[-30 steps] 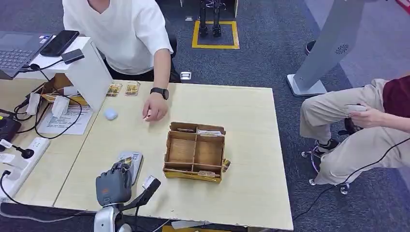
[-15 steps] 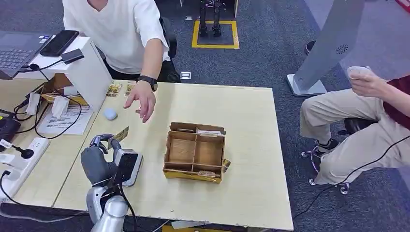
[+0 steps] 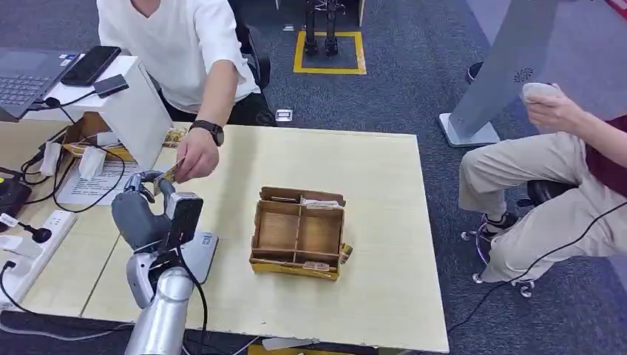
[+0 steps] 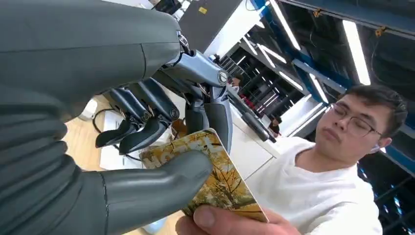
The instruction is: Pass the card to the sensor for recognition and then transmit it.
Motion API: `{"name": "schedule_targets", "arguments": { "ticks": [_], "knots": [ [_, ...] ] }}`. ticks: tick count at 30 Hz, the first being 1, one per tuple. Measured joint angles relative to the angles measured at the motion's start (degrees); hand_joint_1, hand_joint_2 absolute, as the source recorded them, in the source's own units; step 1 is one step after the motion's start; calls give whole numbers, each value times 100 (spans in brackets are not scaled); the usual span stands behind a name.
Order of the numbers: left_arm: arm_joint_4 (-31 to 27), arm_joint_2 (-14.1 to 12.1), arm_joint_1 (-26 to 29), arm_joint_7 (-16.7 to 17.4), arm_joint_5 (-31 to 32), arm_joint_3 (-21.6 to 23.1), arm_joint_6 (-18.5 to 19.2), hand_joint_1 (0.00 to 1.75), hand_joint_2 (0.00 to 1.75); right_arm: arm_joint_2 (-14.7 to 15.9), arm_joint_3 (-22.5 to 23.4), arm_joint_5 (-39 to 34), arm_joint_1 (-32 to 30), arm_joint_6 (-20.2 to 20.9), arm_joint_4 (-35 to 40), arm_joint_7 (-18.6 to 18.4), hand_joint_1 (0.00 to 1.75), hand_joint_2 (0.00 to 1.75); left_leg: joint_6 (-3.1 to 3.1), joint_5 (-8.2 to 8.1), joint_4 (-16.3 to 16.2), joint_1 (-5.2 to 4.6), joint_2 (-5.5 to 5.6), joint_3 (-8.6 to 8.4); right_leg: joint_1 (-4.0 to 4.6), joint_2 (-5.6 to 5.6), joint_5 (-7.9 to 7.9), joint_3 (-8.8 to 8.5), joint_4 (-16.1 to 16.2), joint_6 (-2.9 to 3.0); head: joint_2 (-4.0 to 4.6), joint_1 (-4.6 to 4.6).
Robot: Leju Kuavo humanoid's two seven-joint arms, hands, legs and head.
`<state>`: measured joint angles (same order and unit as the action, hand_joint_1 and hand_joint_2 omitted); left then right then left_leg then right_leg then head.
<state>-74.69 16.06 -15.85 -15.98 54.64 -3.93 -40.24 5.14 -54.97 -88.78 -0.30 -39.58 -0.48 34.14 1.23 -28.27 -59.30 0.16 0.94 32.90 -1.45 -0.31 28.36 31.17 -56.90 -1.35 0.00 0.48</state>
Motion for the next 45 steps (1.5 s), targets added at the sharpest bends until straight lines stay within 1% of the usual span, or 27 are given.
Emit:
{"name": "schedule_targets", "arguments": {
  "ticks": [3, 6, 9, 12, 13, 14, 18, 21, 26, 29, 33, 36, 39, 45],
  "knots": [
    [4, -2, -27, 15, -2, 0, 2, 175, 175, 0, -6, 0, 3, 0, 0, -2, 0, 175, 0, -1, 0, 0, -1, 1, 0, 2, 0, 3, 0, 0, 0, -2],
    [57, -39, -111, 169, -92, 22, 4, 175, 175, 0, -33, 15, 24, 0, 0, -42, 0, 175, 0, -1, 0, 0, -2, 1, 0, 3, 0, 4, 0, 0, 0, 0],
    [177, -112, -283, 286, -313, 79, 24, 175, 175, -2, -107, 15, 65, 0, 0, -48, 0, 175, 0, 0, 0, 0, -1, 1, 1, 2, 0, 4, 0, 0, 0, 0],
    [322, -173, -457, 295, -534, 112, 35, 175, 175, -2, -142, 15, 89, 0, 0, -61, 0, 175, -1, 1, 0, 1, -5, 1, 1, 9, -2, 5, -2, 1, 0, 0],
    [385, -201, -526, 295, -617, 142, 33, 61, 175, -2, -153, 15, 92, 0, 0, -70, 0, 175, -1, 1, 0, 1, -7, 1, 1, 8, -2, 5, -2, 1, -2, 0],
    [433, -227, -581, 295, -673, 173, 28, 0, 175, -2, -153, 15, 96, 0, 0, -81, 0, 175, -1, 1, 0, 1, -6, 1, 1, 8, -2, 4, -3, 1, 0, 0],
    [533, -280, -723, 273, -899, 249, 24, 0, 175, -2, -157, -4, 105, 0, 0, -81, 0, 175, -1, 0, 0, 1, -6, 2, 0, 8, -1, 5, -2, 1, 0, 0],
    [568, -282, -752, 148, -1100, 258, 22, 0, 175, -2, -160, -20, 103, 0, 0, -52, 0, 175, -1, 0, 0, 0, -6, 2, 0, 8, -1, 5, -2, 1, 0, 0],
    [564, -273, -740, -215, -1432, 258, 20, 0, 175, -2, -155, -15, 83, 0, 0, 4, 0, 175, -1, 0, 0, 0, -5, 2, 0, 7, -1, 5, -1, 1, 0, 0],
    [431, -264, -643, -409, -1623, 260, 17, 0, 175, -2, -111, 0, 36, 0, 0, 81, 0, 175, -1, 0, 0, 0, -6, 1, 0, 8, -1, 5, -2, 1, 0, 0],
    [104, -230, -400, -603, -1904, 293, 17, 0, 175, 0, 13, 4, -52, 0, 0, 227, 0, 175, -2, -2, 0, 1, -6, 2, 0, 8, 0, 5, -2, 1, 0, -2],
    [-252, -219, -75, -691, -2219, 400, 17, 0, 175, 0, 190, -4, -149, 0, 0, 394, 0, 175, -1, -3, 0, 0, -5, 3, 0, 7, 4, 5, -1, -2, -2, 0],
    [-566, -219, 233, -769, -2389, 520, 17, 0, 175, 0, 350, -13, -226, 0, 0, 501, 0, 175, -1, -5, 1, 0, -5, 4, 0, 7, 5, 6, 0, -3, 0, 0],
    [-1106, -208, 787, -992, -2691, 752, 17, 0, 175, 0, 636, -17, -353, 0, 0, 568, 0, 175, -3, -6, 0, 0, -5, 4, 0, 6, 5, 6, 0, -3, -2, 0]
  ]
}}
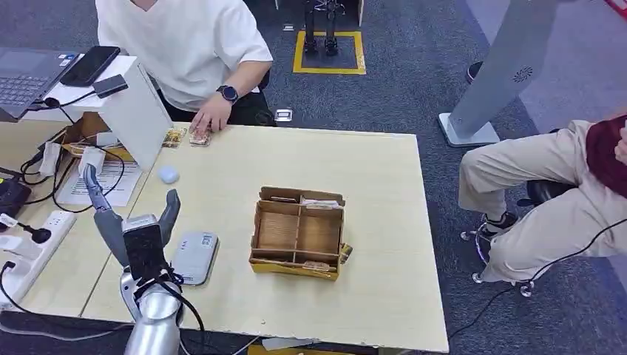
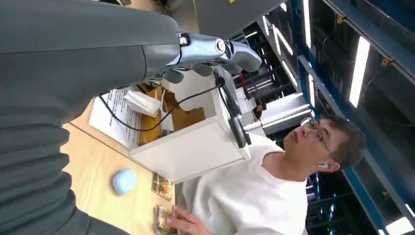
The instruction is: Pass the card to the sensor for recognition and then transmit it.
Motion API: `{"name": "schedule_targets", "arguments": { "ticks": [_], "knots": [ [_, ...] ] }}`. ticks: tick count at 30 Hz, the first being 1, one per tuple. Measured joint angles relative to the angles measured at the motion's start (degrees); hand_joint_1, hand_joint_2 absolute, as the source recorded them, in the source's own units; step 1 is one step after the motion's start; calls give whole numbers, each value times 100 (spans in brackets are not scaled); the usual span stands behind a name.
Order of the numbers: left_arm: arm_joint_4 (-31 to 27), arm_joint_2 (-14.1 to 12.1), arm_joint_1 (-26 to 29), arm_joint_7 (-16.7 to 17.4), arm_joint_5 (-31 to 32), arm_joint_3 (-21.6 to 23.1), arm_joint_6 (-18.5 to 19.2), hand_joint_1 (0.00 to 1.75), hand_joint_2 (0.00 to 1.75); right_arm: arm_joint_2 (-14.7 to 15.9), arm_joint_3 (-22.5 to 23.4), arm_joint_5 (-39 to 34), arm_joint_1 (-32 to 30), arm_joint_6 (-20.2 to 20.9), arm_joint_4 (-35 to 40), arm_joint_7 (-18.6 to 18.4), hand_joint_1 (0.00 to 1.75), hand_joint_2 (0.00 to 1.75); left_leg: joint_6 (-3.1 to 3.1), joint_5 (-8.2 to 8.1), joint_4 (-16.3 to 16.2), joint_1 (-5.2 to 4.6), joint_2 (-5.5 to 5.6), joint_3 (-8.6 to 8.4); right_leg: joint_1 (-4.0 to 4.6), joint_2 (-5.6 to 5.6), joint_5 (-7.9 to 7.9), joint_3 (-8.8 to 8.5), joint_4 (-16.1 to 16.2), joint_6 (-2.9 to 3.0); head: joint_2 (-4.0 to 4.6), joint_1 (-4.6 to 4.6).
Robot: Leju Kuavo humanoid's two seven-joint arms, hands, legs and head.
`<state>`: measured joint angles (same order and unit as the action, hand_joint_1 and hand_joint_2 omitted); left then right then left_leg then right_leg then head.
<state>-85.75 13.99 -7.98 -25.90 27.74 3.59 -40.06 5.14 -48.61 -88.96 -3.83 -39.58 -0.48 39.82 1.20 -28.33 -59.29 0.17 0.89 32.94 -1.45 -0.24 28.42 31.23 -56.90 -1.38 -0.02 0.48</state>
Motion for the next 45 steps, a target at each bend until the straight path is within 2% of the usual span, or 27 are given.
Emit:
{"name": "schedule_targets", "arguments": {
  "ticks": [12, 16, 20, 24, 33, 45],
  "knots": [
    [-312, 37, 274, -65, -83, 144, 0, 0, 175, 0, 159, 15, -40, 0, 0, 4, 0, 175, 0, 0, 0, 0, 0, -2, 0, 1, -1, -1, 0, 0, 0, 0],
    [-533, 44, 556, -308, -131, 294, 0, 0, 175, 0, 251, 0, -98, 0, -2, 11, 0, 175, 1, -2, 0, 0, 0, 0, 0, 1, 1, 0, 0, 0, 0, 0],
    [-764, 46, 901, -411, 8, 489, 0, 0, 175, 0, 264, -50, -205, 0, -2, 11, 0, 175, 7, -9, 0, 0, -1, 0, 0, 1, 3, 0, 2, 1, 2, 0],
    [-859, 55, 1115, -374, 324, 594, 0, 0, 175, 0, 264, -52, -267, 0, -2, -28, 0, 175, 8, -9, 0, 0, -2, -1, 0, 1, 4, 0, 2, 1, 0, 0],
    [-861, 72, 1292, -341, 197, 789, 0, 0, 175, 41, 264, -57, -298, 0, -2, -105, 0, 175, 8, -8, 0, 0, -2, -3, 0, 0, 2, -3, 1, 1, 0, 0],
    [-972, 74, 1472, -345, 297, 808, 0, 0, 175, 42, 262, -94, -300, 0, -2, -79, 0, 175, 8, -8, 0, 0, -2, -2, 0, 1, 3, -2, 1, 2, 0, 0]
  ]
}}
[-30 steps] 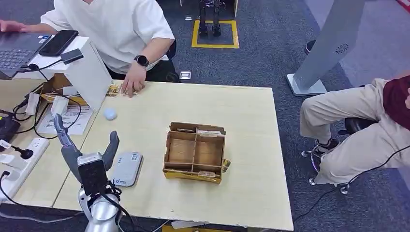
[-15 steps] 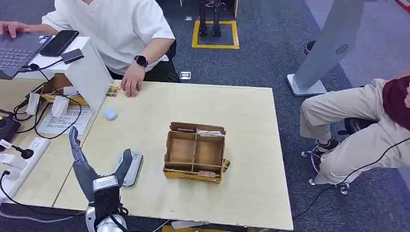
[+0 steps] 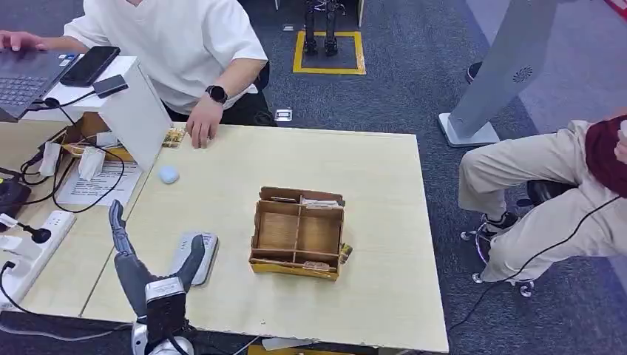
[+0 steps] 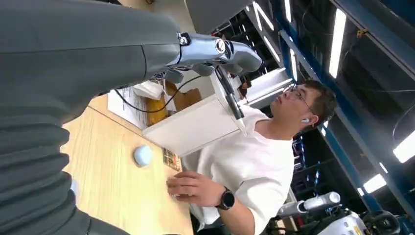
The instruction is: Pass the card to the sensor for recognition and then transmit it.
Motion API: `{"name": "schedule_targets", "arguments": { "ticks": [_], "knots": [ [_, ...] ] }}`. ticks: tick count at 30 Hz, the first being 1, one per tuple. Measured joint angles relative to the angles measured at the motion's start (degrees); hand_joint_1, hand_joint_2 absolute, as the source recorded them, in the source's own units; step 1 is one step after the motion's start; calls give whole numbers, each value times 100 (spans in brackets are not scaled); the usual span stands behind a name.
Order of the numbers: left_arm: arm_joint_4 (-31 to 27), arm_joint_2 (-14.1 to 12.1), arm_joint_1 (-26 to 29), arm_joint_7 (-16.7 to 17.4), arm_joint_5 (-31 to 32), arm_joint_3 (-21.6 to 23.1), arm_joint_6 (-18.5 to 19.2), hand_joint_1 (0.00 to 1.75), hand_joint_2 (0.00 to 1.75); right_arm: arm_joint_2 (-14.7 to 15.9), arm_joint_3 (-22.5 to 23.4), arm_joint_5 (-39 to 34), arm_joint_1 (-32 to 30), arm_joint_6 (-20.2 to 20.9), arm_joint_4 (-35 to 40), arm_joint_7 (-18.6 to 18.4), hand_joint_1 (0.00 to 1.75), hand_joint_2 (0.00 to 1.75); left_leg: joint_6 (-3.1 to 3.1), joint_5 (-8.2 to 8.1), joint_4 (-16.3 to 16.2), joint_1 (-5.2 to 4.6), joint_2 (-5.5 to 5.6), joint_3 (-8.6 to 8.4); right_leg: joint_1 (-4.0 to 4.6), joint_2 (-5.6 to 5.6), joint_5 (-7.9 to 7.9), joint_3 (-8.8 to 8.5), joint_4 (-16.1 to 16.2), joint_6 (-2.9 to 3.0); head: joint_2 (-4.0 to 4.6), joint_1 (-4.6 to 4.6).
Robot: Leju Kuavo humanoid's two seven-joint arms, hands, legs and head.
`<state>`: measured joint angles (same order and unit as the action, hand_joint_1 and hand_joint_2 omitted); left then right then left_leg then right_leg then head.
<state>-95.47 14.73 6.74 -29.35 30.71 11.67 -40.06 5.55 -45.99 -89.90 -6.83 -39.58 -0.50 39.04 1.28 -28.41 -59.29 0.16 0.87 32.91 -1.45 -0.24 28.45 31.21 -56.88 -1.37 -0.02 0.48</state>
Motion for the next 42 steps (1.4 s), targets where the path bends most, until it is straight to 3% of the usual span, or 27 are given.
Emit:
{"name": "schedule_targets", "arguments": {
  "ticks": [42],
  "knots": [
    [-422, -4, 494, 336, 127, 0, 0, 0, 175, -240, -83, 26, 79, 0, 2, -236, 0, 175, 0, 0, 1, 1, 1, -1, 1, -1, 0, -3, -1, 0, 0, 0]
  ]
}}
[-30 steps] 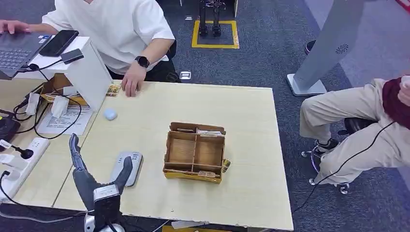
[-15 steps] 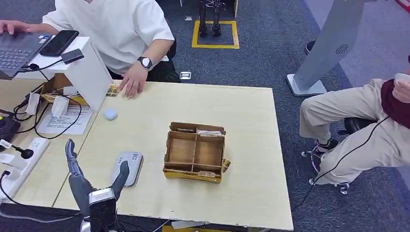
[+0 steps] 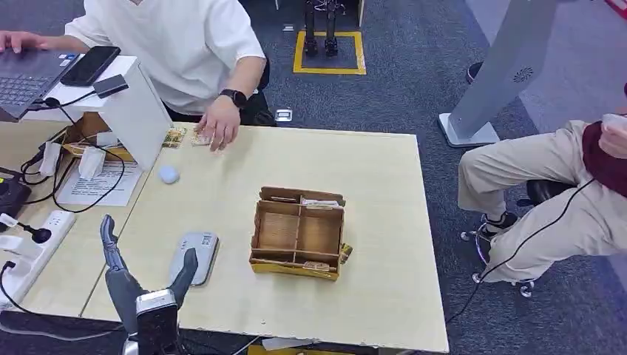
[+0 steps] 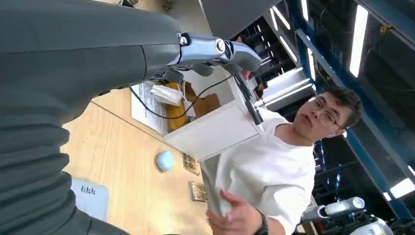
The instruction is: Pass the card to the sensor for recognition and then transmit it.
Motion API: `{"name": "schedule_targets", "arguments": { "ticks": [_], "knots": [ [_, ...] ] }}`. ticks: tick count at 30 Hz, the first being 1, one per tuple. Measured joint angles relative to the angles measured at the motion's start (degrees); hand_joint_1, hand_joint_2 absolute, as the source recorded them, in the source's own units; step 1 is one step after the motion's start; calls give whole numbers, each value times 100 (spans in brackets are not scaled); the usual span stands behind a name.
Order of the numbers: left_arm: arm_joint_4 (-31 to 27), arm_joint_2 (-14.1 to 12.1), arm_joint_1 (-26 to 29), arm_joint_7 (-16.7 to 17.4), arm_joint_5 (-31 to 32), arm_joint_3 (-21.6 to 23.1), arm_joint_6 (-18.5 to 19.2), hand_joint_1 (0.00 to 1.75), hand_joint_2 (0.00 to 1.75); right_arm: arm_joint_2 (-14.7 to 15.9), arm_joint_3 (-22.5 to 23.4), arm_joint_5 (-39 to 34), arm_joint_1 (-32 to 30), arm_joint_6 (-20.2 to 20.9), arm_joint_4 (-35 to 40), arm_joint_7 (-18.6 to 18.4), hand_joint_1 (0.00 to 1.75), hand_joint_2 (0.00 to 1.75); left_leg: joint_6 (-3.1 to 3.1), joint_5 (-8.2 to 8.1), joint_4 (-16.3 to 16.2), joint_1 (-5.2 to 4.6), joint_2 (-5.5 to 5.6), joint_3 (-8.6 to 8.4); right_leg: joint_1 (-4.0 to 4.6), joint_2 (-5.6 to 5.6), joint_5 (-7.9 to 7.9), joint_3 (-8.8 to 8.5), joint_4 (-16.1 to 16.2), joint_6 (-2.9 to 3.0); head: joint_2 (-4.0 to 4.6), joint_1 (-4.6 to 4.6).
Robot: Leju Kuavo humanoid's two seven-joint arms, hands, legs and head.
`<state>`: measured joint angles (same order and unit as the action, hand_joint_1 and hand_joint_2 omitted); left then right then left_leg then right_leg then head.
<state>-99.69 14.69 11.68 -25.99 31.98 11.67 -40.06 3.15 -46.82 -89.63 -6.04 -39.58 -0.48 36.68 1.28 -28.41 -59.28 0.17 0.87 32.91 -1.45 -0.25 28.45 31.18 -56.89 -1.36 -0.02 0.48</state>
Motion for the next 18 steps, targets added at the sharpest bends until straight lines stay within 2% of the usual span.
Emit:
{"name": "schedule_targets", "arguments": {
  "ticks": [5, 13, 18],
  "knots": [
    [-76, -2, 50, 85, -199, 0, 0, 0, 175, -142, 2, -20, 4, 0, 0, -81, 0, 175, 0, 0, 0, 0, 0, 0, 0, 0, 0, 0, 0, 0, 0, 0],
    [-76, -2, 49, 57, -391, 2, 0, 0, 175, -144, 70, 9, -5, 0, 0, -44, 0, 175, 0, 0, 0, 0, 0, 0, 0, 0, 0, 1, 0, 0, 0, 0],
    [-74, 0, 31, 57, -479, 2, 0, 0, 175, -151, 133, -7, -31, 0, 0, 131, 0, 175, 0, 0, 0, 0, 0, -1, 0, 0, 0, 4, 0, 0, 0, 0]
  ]
}}
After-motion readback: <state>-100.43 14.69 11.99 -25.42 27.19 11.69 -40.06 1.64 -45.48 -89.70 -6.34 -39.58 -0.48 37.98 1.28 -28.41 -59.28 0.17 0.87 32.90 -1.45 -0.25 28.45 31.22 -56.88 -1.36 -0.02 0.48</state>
